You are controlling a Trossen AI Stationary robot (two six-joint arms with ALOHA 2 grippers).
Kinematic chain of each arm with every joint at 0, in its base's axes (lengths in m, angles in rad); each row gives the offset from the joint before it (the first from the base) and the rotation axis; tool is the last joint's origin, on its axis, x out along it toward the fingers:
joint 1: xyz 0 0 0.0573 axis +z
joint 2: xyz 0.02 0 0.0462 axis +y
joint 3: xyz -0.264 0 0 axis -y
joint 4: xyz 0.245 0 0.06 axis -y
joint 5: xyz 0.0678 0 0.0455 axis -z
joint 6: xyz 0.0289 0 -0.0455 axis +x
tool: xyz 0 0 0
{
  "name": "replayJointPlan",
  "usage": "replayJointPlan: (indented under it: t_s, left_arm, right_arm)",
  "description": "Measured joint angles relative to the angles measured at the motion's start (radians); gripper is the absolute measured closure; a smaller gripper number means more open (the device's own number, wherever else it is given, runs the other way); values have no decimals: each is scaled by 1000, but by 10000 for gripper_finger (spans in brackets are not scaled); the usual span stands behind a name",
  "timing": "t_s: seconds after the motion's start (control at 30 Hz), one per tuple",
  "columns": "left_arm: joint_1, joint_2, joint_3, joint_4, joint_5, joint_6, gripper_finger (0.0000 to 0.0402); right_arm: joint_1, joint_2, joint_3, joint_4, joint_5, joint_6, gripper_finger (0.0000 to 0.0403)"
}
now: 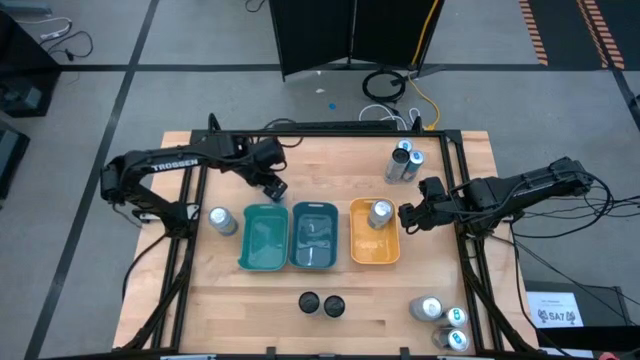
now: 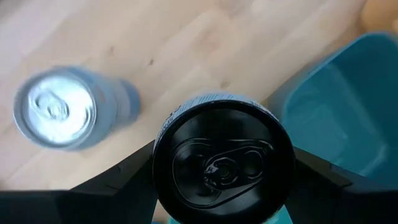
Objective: Sort soda cans
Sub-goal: Put the top left black soda can into the blue bin
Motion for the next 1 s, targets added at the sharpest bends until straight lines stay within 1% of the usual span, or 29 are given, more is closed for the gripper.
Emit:
replayJointPlan:
  t_s: [0.23, 0.43, 0.7, 1.0]
  left_arm:
    - [-8, 0, 117, 0, -31, 18, 125]
    - [-62, 0, 201, 13, -36, 24, 125]
    - [-161, -2, 271, 94, -3, 80, 125]
    - [-251, 9, 287, 107, -2, 96, 125]
  right_arm:
    - [0, 0, 0, 0, 0, -5, 30]
    - [0, 0, 0, 0, 0, -16, 30]
    - [0, 0, 0, 0, 3, -26, 30]
    - [0, 0, 0, 0, 4, -27, 30]
